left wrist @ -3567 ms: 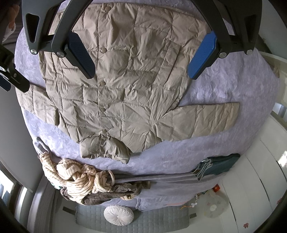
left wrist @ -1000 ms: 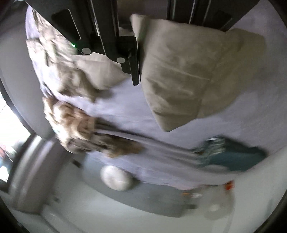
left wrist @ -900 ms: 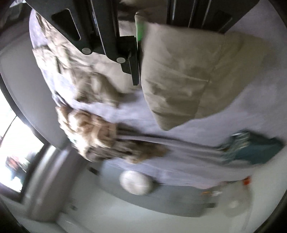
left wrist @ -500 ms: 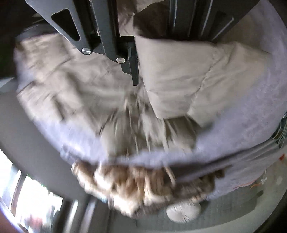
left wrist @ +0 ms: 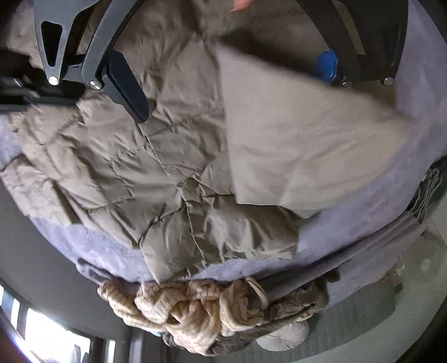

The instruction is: Fold large clothes

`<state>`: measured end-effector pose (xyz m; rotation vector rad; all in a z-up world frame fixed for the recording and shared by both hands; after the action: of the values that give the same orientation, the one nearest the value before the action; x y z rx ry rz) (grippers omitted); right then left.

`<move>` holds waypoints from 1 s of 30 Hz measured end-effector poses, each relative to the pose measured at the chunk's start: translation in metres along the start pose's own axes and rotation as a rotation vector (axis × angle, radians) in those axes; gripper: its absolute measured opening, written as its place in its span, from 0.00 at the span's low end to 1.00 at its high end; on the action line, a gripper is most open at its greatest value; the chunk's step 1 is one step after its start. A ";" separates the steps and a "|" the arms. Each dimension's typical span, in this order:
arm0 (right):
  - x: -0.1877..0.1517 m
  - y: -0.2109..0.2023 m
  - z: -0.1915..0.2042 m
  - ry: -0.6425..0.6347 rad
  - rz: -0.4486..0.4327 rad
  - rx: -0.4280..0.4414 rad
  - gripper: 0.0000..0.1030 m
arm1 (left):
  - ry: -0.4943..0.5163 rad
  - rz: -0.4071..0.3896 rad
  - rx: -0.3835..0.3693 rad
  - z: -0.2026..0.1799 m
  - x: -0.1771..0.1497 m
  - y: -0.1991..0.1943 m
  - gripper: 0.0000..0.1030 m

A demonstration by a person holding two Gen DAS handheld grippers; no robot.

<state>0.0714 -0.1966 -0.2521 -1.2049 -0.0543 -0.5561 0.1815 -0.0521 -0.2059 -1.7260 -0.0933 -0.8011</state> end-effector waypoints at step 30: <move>0.060 0.054 0.170 -0.744 -0.206 -0.537 0.05 | -0.411 0.100 -0.014 0.195 -0.020 0.024 0.22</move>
<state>0.1888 -0.0548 -0.2156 -1.8972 -0.7029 -0.2733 0.2672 0.1191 -0.2551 -1.8725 -0.2773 -0.3657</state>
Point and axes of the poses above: each gripper's, at about its wrist camera, not at the fingertips, and y roughly the way its jaws point, z to its left, x to its top, the point moved 7 cm from there along y, roughly the way its jaws point, and after that the axes turned 6 degrees about -y, right-handed, at the moved point
